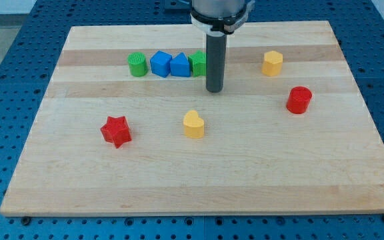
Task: Push the yellow hexagon towards the center
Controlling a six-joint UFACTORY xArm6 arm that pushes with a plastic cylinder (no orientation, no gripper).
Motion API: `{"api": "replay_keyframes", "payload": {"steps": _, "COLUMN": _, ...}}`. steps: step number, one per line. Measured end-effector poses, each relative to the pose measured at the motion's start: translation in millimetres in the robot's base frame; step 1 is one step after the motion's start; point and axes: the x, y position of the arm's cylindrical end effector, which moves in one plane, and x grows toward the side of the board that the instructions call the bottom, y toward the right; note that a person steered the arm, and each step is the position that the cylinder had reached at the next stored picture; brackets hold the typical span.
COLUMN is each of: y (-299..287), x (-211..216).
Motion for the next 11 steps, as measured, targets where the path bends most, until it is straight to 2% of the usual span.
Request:
{"api": "replay_keyframes", "payload": {"steps": 1, "y": 13.4, "x": 4.0}}
{"api": "replay_keyframes", "payload": {"steps": 3, "y": 114.5, "x": 10.0}}
{"api": "replay_keyframes", "payload": {"steps": 4, "y": 185.4, "x": 5.4}}
{"api": "replay_keyframes", "payload": {"steps": 5, "y": 226.4, "x": -27.3}}
{"api": "replay_keyframes", "payload": {"steps": 6, "y": 229.3, "x": -75.0}}
{"api": "replay_keyframes", "payload": {"steps": 7, "y": 208.2, "x": -109.3}}
{"api": "replay_keyframes", "payload": {"steps": 8, "y": 167.2, "x": -117.0}}
{"api": "replay_keyframes", "payload": {"steps": 9, "y": 118.3, "x": -82.4}}
{"api": "replay_keyframes", "payload": {"steps": 10, "y": 104.9, "x": -21.7}}
{"api": "replay_keyframes", "payload": {"steps": 11, "y": 104.3, "x": -15.1}}
